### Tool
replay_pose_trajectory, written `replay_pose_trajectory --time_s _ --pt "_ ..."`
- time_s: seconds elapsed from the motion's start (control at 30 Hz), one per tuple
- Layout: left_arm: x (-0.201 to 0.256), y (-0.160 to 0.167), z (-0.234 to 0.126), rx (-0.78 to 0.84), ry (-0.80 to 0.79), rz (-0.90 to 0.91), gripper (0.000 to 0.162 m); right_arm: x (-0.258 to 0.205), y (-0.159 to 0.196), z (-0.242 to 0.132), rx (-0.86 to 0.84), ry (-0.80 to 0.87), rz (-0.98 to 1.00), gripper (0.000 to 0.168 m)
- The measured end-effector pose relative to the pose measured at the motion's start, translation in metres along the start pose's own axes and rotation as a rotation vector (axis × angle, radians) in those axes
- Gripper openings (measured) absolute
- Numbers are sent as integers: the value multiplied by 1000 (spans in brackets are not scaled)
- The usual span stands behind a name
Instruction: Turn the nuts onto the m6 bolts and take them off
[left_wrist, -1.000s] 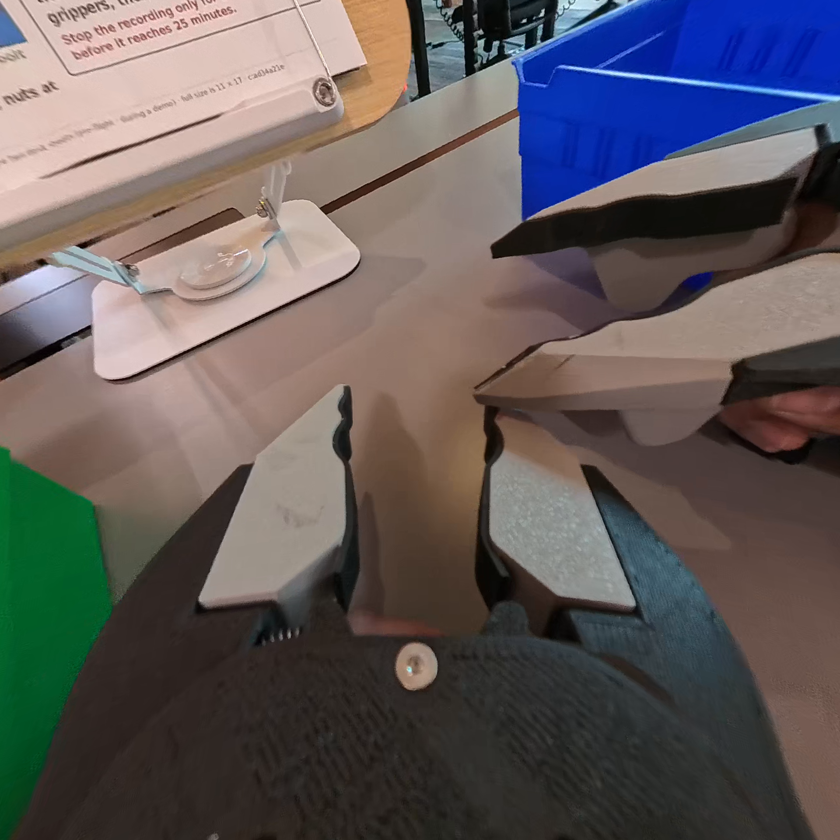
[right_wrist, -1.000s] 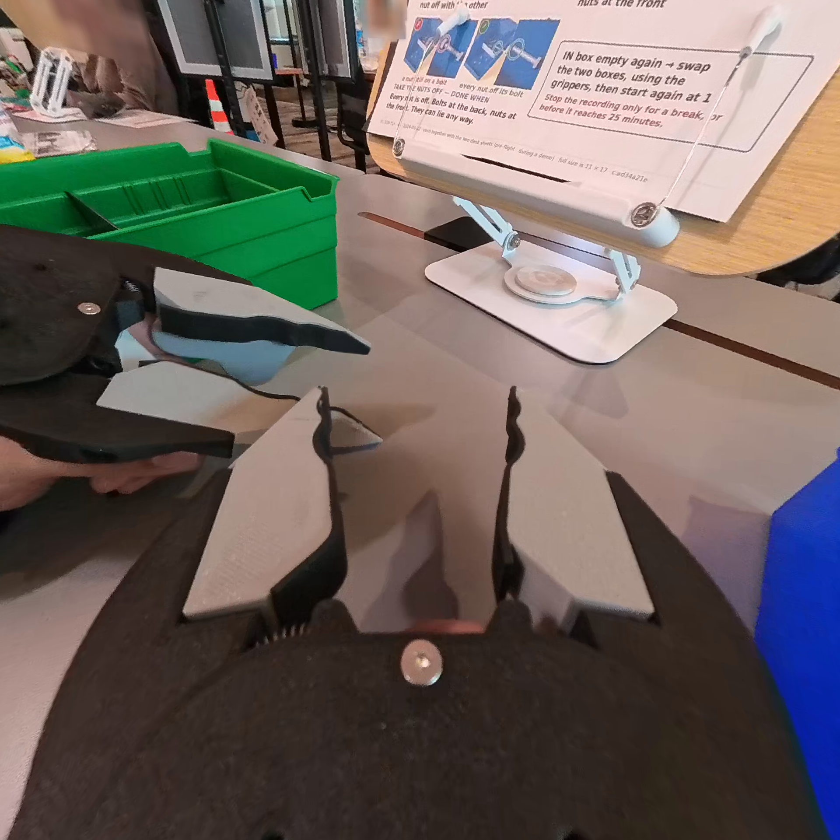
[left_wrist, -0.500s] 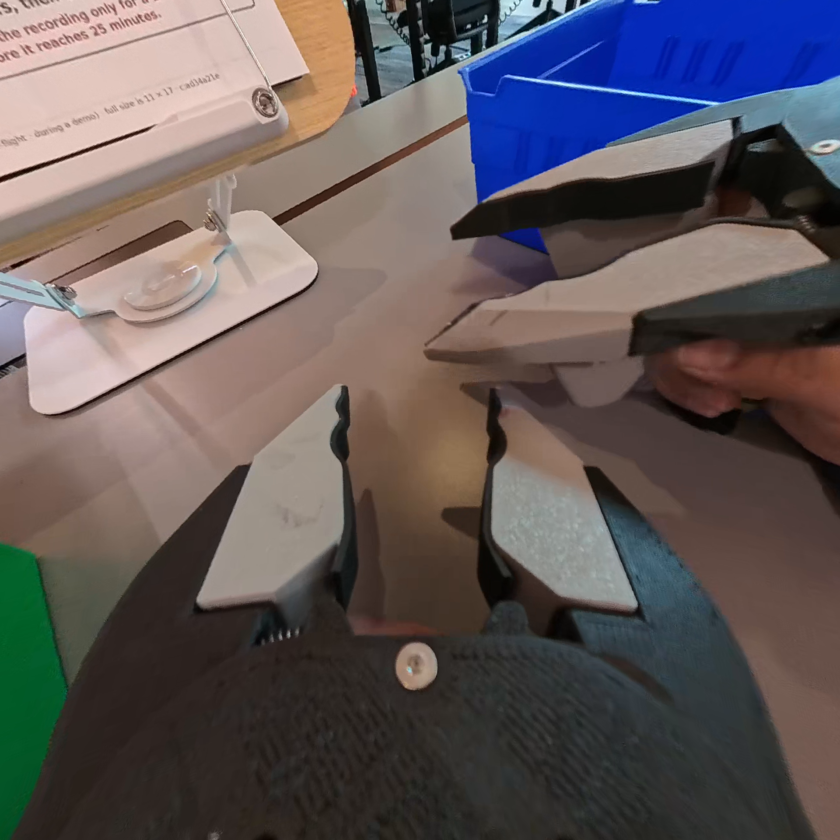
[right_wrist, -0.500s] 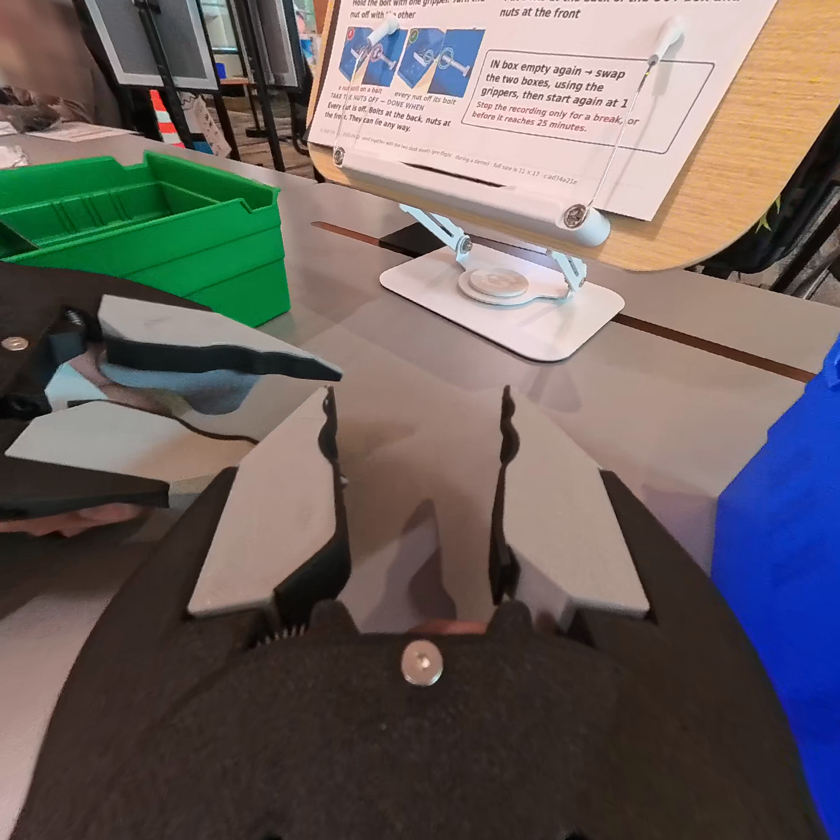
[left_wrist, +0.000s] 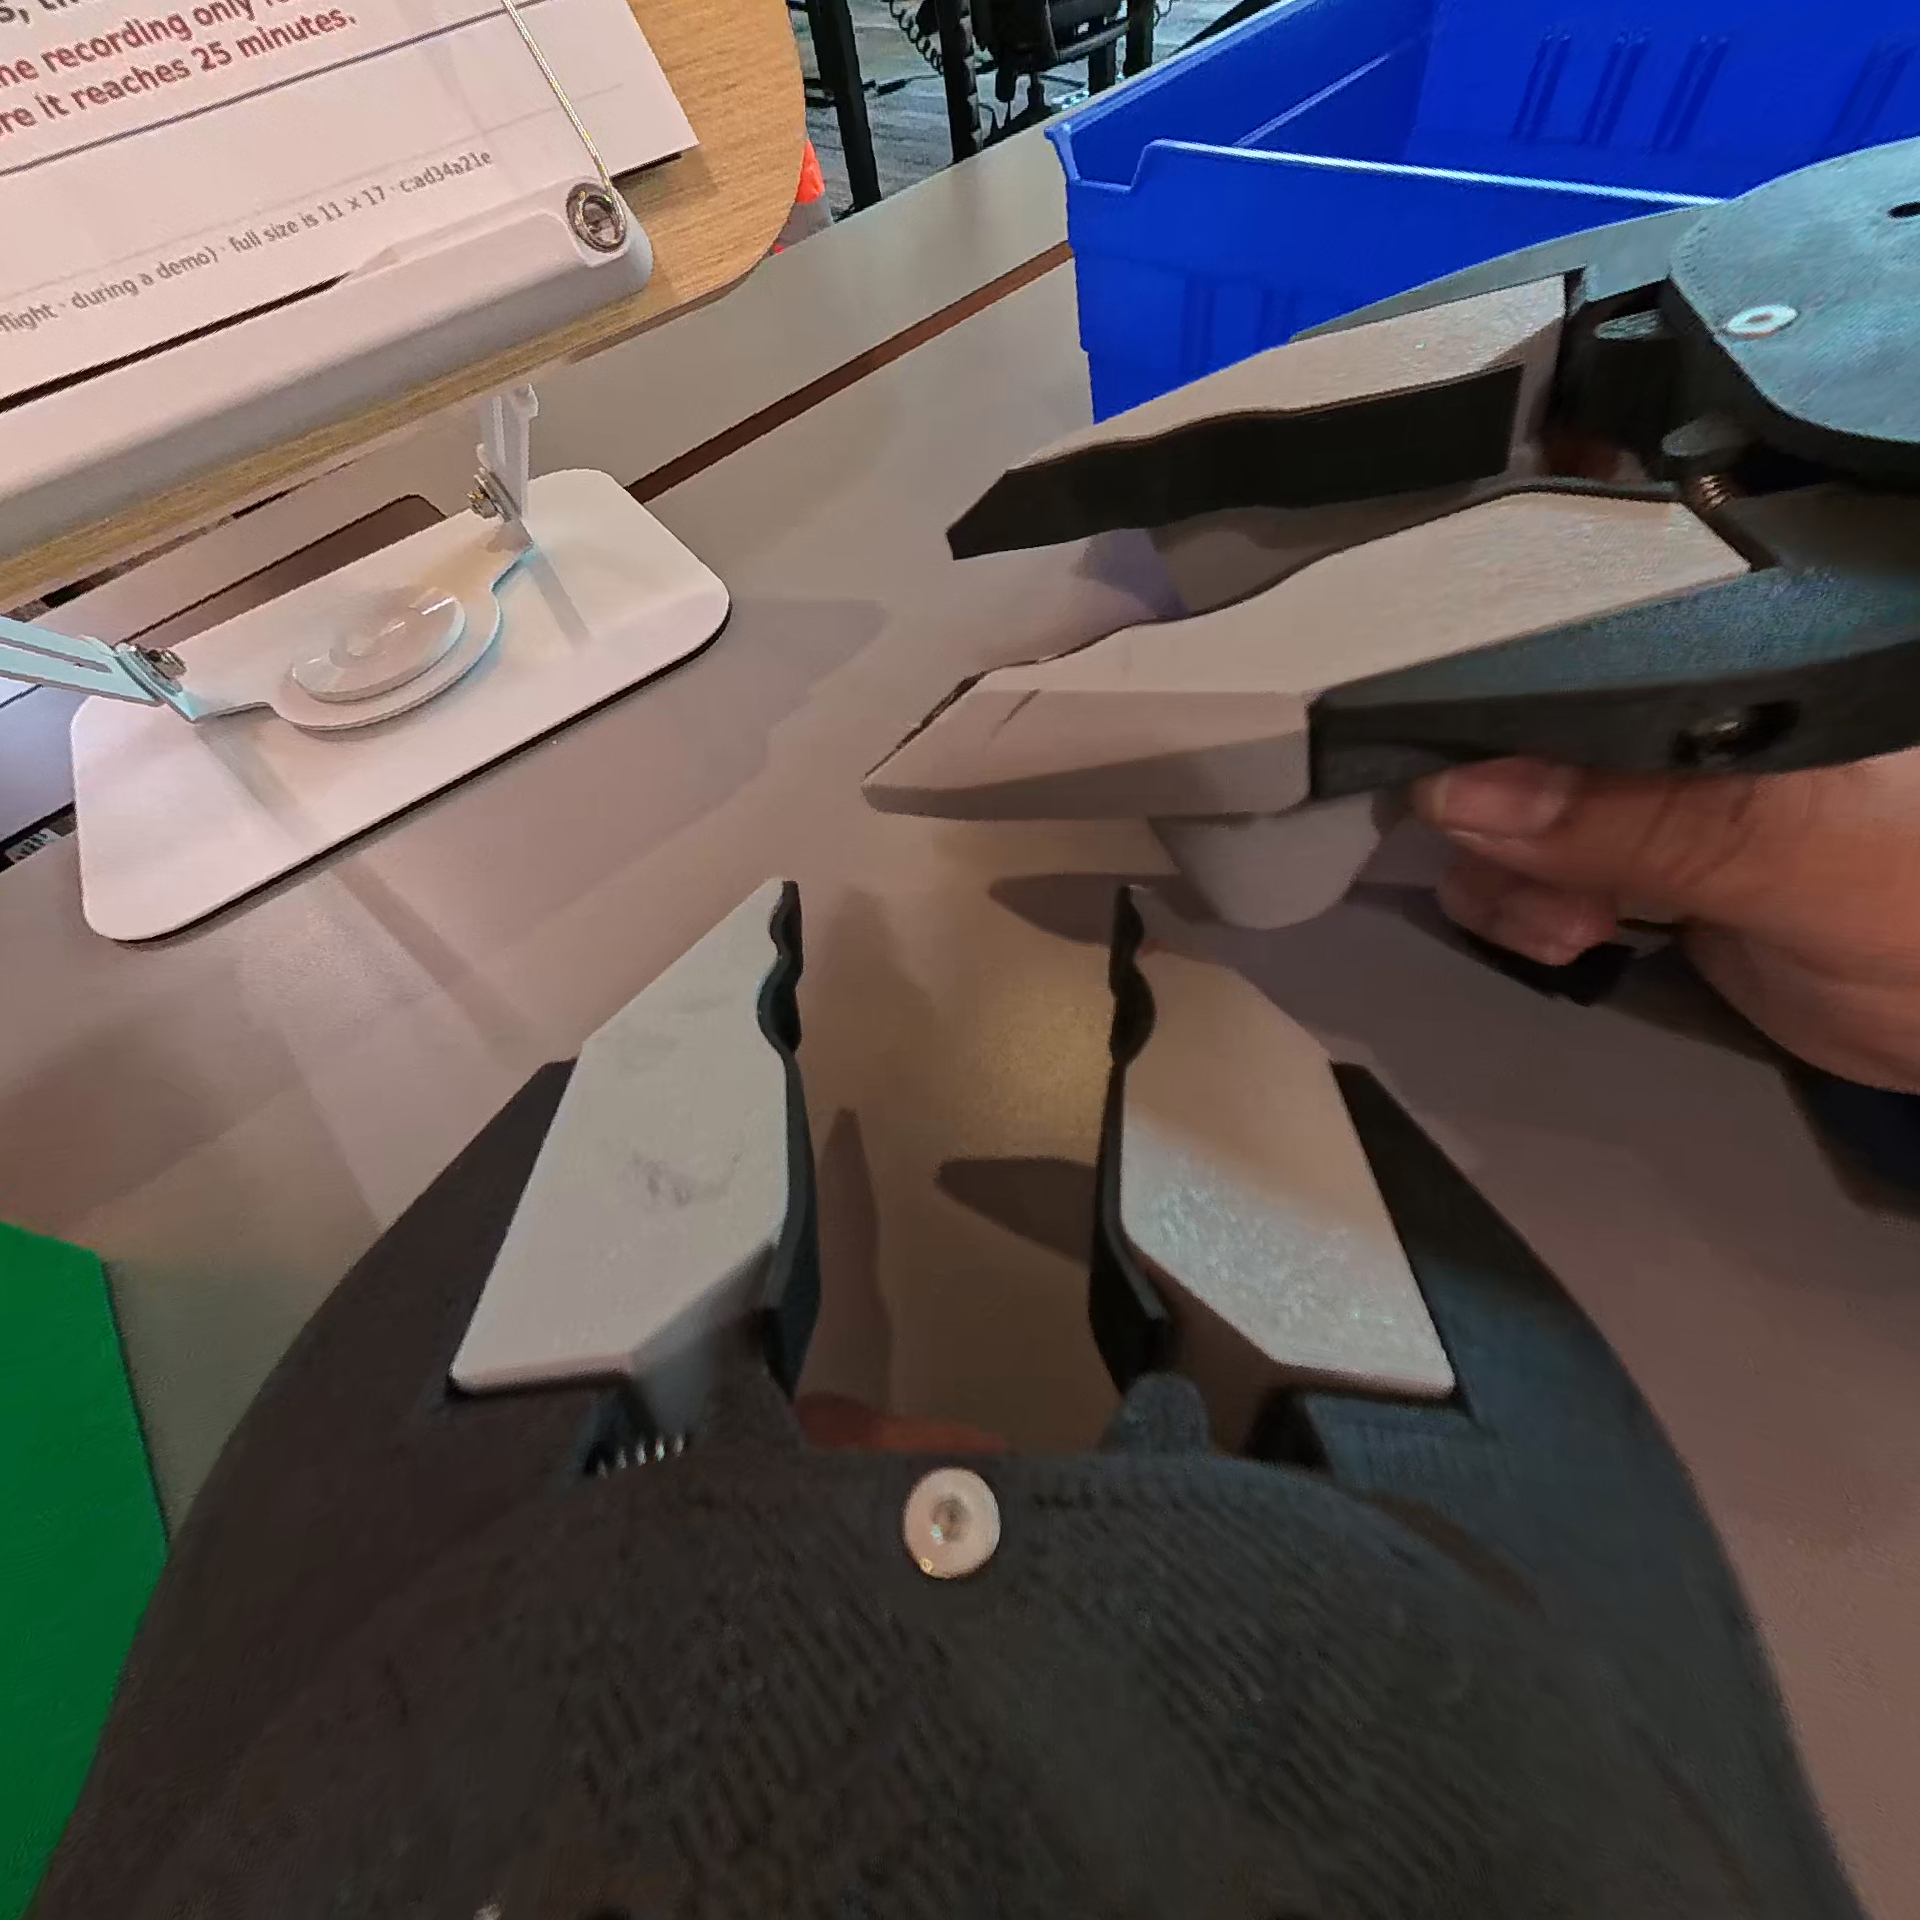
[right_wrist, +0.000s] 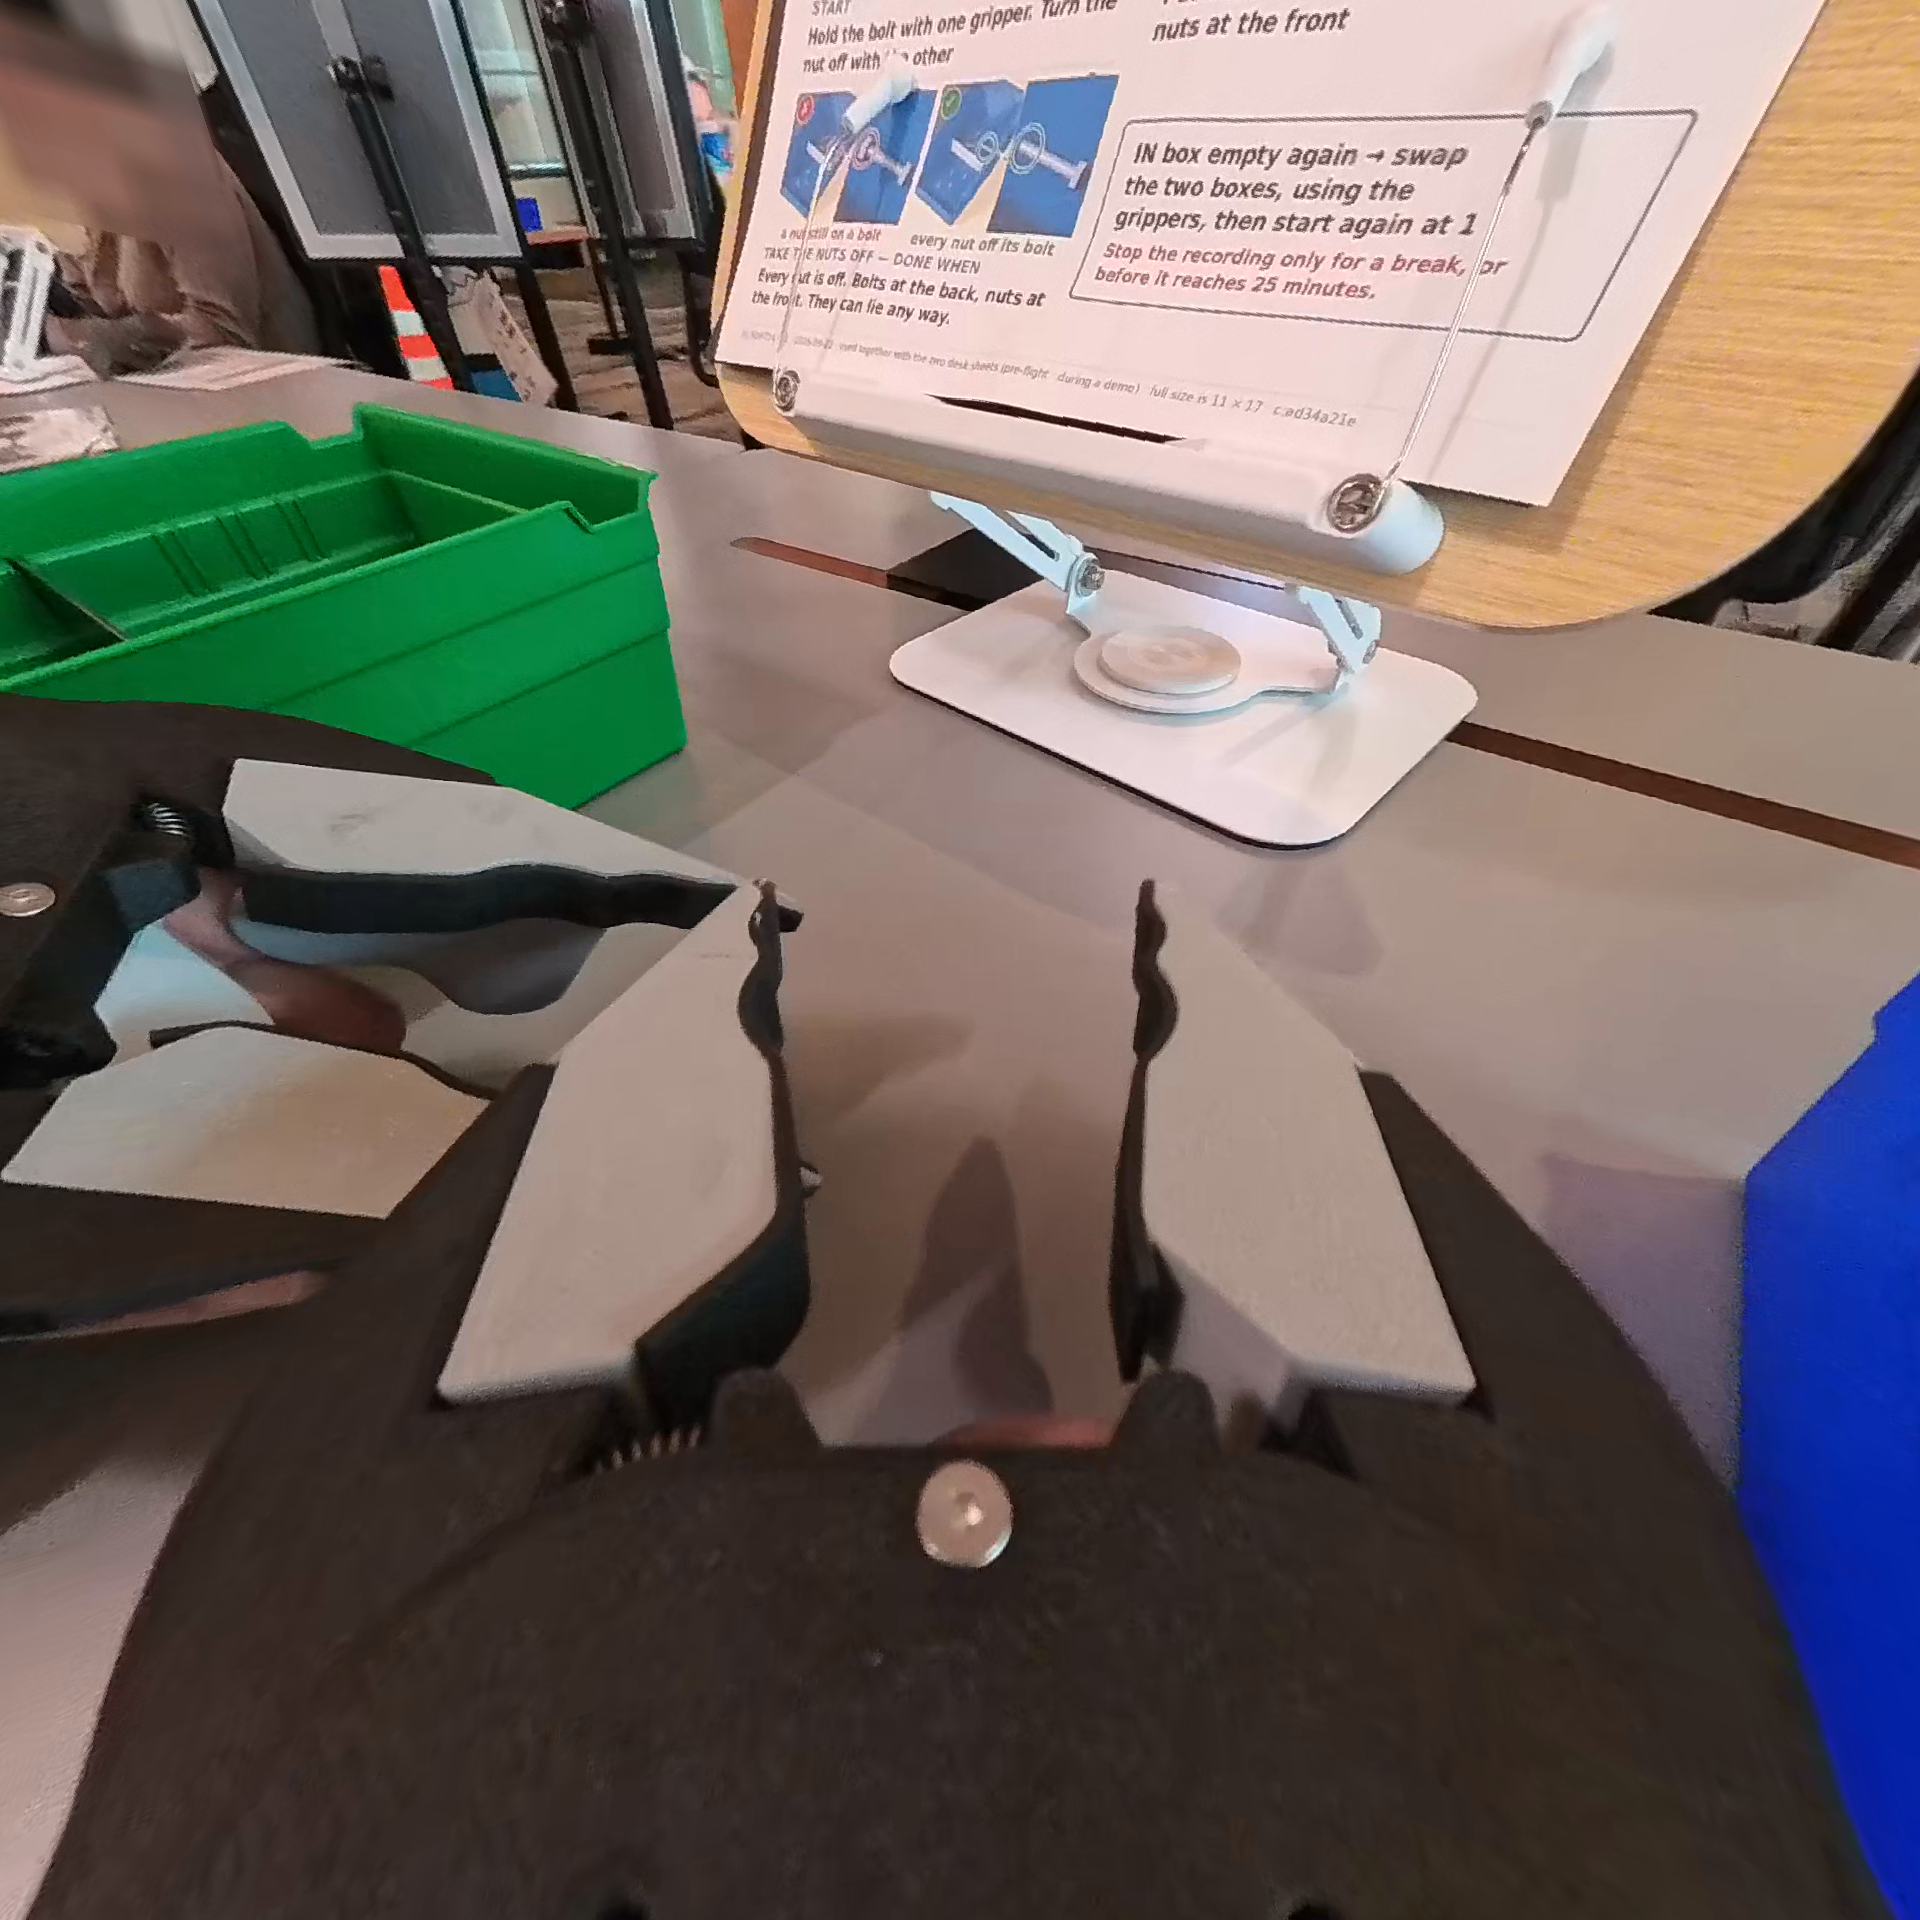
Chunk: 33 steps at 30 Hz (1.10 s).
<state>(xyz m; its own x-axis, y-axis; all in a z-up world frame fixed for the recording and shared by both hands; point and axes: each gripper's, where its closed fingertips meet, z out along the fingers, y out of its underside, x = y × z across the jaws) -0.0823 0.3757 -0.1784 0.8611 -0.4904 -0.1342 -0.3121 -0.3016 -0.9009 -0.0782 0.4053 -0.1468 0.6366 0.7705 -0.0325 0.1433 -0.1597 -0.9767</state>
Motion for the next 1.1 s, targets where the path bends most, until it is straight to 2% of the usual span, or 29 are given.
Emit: replay_pose_trajectory --time_s 1.1 --pt "4 0 0 -2 -24 69 58 -12 2 -6 -22 -73 16 62"
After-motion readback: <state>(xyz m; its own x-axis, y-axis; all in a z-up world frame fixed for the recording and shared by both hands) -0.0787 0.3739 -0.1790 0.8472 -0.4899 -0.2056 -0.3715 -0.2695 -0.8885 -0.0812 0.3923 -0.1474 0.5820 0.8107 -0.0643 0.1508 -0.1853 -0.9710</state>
